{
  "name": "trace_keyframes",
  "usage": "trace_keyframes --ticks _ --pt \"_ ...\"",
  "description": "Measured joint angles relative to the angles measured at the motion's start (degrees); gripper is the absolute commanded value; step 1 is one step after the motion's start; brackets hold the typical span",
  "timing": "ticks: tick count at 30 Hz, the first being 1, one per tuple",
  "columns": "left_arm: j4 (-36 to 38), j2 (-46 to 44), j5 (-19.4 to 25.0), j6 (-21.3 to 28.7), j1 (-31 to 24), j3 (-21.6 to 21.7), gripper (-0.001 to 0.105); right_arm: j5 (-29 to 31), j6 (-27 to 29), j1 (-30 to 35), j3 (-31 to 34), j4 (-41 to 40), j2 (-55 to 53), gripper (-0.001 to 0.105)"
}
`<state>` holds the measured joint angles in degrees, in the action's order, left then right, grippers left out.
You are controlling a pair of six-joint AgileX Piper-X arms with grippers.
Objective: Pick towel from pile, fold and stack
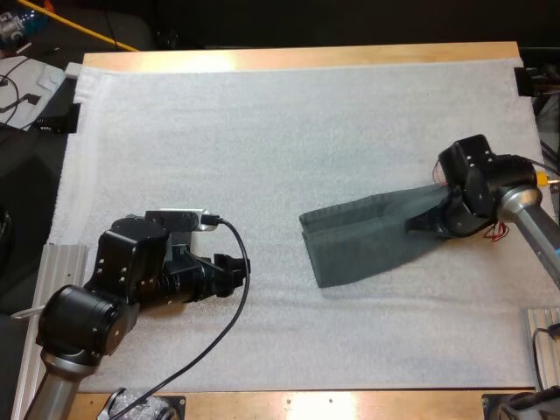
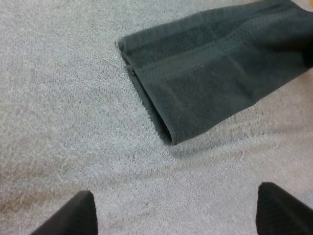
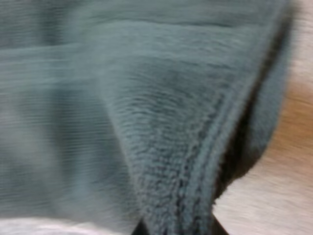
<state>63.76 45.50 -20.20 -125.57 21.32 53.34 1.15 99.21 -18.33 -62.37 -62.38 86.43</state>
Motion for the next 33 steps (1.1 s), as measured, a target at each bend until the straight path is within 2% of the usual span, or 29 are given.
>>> trace_keyframes --ticks 4,12,21,26,27,29,33 --pt "0.0 0.0 -0.2 0.1 0.0 0.0 0.066 -1.1 -1.8 -6.0 0.7 2.1 -0.8 0.000" --pt "0.0 0.0 -0.8 0.7 0.0 0.0 0.066 -4.7 -12.1 -18.3 3.5 10.3 1.3 0.000" --pt "0.0 0.0 -1.0 1.2 0.0 0.0 0.065 -10.1 -21.8 -23.0 3.6 17.3 7.5 0.001" --pt "0.0 0.0 -1.5 1.2 0.0 0.0 0.065 -11.8 -23.8 -23.0 3.6 19.2 8.1 0.002" --pt "0.0 0.0 -1.5 1.2 0.0 0.0 0.065 -12.3 -24.3 -23.0 3.6 19.8 8.5 0.005" --pt "0.1 0.0 -1.5 1.2 0.0 0.0 0.065 -12.8 -25.0 -23.0 3.6 20.5 9.0 0.017" --pt "0.1 0.0 -1.5 1.2 0.0 0.0 0.065 -15.0 -25.8 -23.0 3.6 22.2 9.6 0.055"
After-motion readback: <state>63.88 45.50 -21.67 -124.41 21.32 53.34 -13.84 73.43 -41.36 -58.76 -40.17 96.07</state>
